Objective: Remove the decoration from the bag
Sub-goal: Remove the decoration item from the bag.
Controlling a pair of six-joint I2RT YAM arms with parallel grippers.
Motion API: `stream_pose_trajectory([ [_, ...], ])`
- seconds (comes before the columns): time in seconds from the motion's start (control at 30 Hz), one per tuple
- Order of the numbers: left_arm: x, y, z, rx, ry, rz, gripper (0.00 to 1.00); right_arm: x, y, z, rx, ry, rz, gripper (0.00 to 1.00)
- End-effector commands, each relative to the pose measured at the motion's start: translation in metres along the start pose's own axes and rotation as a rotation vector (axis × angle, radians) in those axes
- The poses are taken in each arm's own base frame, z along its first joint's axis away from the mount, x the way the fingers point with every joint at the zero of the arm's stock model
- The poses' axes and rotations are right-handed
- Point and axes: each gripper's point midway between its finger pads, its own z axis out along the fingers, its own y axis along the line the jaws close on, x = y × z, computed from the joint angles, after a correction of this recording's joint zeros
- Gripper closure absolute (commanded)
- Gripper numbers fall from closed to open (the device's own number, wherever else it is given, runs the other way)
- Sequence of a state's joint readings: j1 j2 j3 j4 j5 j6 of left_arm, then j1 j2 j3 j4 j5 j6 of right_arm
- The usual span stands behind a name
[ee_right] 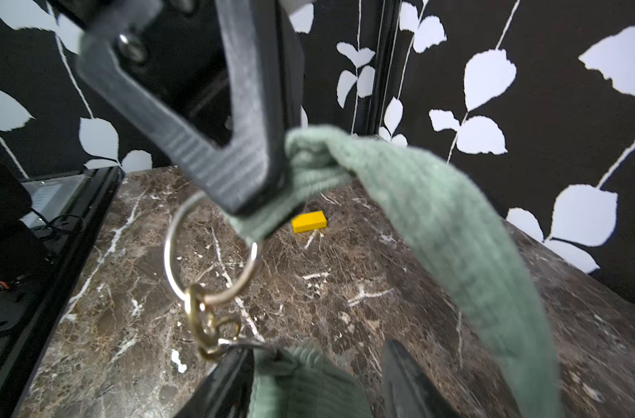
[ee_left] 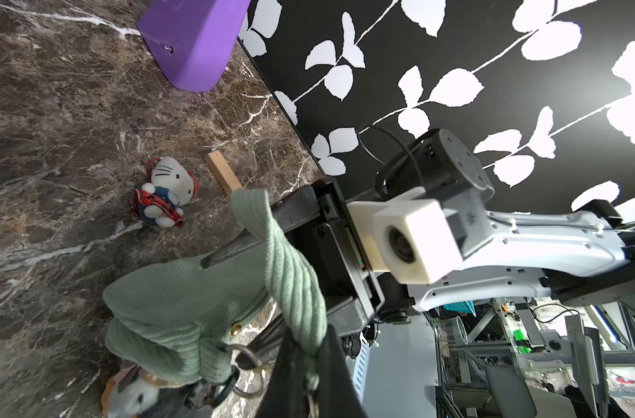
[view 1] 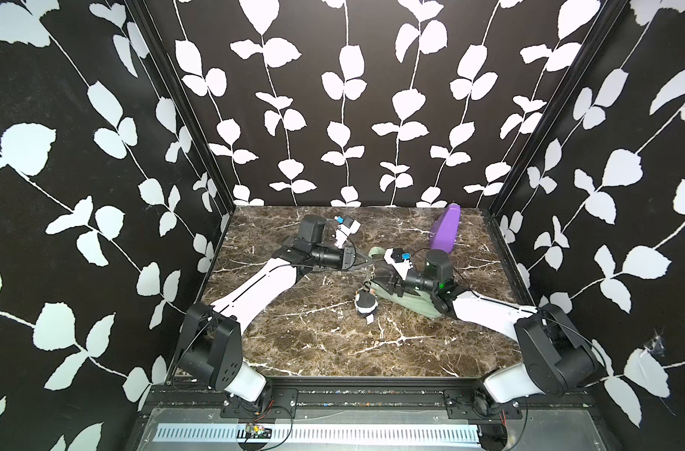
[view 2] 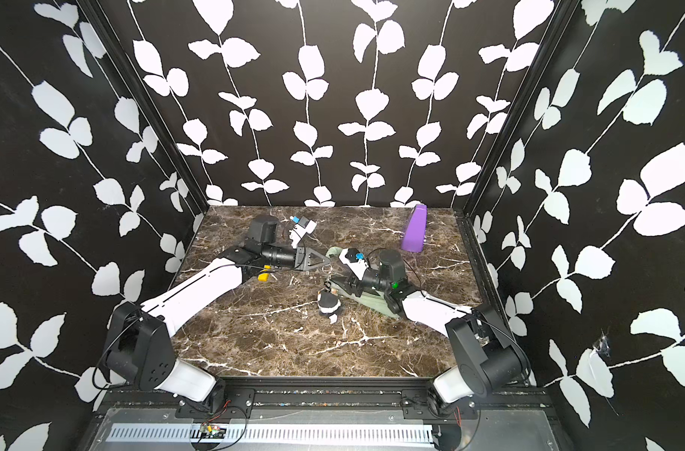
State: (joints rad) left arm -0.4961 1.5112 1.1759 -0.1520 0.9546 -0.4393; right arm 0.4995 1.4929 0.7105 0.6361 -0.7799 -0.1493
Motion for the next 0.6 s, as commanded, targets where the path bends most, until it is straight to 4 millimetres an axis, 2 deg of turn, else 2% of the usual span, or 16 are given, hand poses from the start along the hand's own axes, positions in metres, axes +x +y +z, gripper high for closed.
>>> stream_pose_trajectory([
  [0.0,-0.007,-0.021,-0.003,0.061,0.003,0.057,1.0,-0.027,0.009,0.001,-0.082,-0.088,-0.067,0.41],
  [0.17,-0.008,-0.023,-0.003,0.071,0.004,0.065,1.0,-0.032,0.018,0.004,-0.169,-0.093,-0.057,0.44],
  [0.37,-0.015,-0.029,-0.005,0.079,-0.01,0.076,1.0,-0.029,0.024,0.005,-0.222,-0.082,-0.018,0.52],
  [0.57,-0.027,-0.038,-0.008,0.089,-0.039,0.089,1.0,-0.028,0.03,0.004,-0.256,-0.082,0.007,0.53],
])
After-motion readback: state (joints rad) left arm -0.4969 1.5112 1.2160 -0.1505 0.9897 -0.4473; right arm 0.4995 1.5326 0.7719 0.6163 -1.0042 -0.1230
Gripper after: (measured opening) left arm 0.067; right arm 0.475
